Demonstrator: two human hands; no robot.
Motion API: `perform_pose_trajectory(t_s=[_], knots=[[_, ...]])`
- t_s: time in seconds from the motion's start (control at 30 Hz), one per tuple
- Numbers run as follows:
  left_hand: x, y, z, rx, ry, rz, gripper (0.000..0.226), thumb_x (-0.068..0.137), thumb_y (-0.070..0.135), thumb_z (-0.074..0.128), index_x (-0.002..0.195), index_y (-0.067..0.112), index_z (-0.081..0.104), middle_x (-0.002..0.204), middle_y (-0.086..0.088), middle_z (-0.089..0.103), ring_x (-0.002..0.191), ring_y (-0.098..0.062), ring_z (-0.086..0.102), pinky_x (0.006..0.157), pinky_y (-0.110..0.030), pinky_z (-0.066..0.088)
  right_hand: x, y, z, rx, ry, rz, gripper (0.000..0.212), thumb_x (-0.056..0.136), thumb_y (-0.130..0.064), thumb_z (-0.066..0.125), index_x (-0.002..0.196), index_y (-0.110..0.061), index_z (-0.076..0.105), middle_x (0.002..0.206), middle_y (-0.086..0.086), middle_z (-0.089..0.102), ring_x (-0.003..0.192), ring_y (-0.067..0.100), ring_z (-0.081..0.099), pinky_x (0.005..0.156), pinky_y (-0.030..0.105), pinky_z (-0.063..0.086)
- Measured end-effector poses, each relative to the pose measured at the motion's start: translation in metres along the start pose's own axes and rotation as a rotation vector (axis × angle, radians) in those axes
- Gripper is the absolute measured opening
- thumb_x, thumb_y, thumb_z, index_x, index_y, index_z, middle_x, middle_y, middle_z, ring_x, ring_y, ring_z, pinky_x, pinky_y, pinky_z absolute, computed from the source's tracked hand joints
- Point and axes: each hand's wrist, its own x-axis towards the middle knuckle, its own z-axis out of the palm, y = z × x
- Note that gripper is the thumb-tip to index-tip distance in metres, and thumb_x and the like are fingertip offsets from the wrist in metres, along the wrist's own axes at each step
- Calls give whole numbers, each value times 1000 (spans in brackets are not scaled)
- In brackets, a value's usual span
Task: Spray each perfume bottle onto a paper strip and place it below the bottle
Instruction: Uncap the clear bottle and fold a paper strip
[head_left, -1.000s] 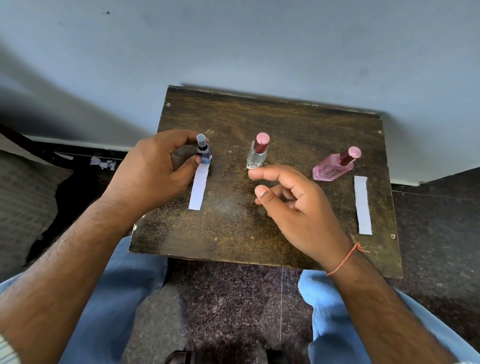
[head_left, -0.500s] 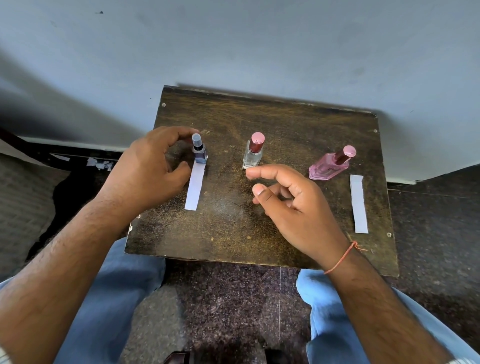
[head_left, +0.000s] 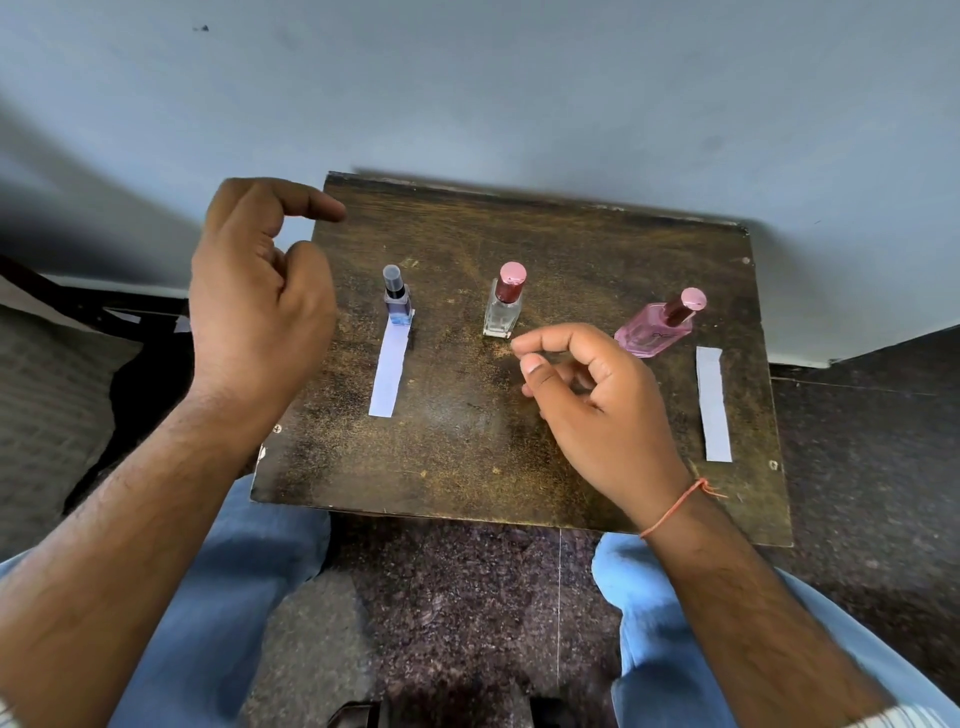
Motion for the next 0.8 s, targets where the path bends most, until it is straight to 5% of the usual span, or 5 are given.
perform_pose_trajectory(t_s=[0.07, 0.2, 0.43, 0.67, 0.8], knots=[[-3, 2, 1, -22, 0, 26, 38, 89, 3, 45, 112, 17, 72, 120, 9, 60, 49, -29, 42, 49, -21, 29, 2, 0, 1, -20, 52, 4, 12, 101, -17, 74, 108, -26, 78, 92, -15, 71, 72, 10, 66, 70, 28, 57], [-11, 5, 4, -86, -7, 69, 26, 96, 7, 51, 112, 14, 70, 119, 9, 61, 46, -29, 40, 49, -29, 30, 7, 1, 8, 4, 84, 31, 17, 97, -29, 74, 114, -33, 71, 109, -8, 73, 77, 21, 74, 78, 48, 66], [-24, 1, -1, -159, -120, 251, 19, 100, 17, 69, 115, 24, 60, 101, 2, 62, 60, -28, 47, 56, -33, 40, 18, -7, 18, -24, 101, 32, 51, 100, -20, 76, 147, -28, 58, 147, -16, 62, 70, 7, 71, 84, 41, 66], [-19, 8, -5, -133, -151, 444, 9, 96, 10, 73, 104, 9, 72, 89, 0, 67, 54, -23, 49, 53, -31, 40, 30, -1, 30, -30, 81, 43, 54, 98, -22, 77, 143, -46, 59, 130, -11, 75, 69, 24, 73, 77, 46, 66], [-19, 10, -3, -168, -190, 456, 14, 99, 12, 73, 110, 5, 78, 76, 7, 63, 61, 10, 52, 62, -4, 35, 32, 1, 33, -41, 75, 48, 37, 98, -28, 79, 128, -46, 67, 120, -20, 76, 69, 30, 74, 66, 52, 65]])
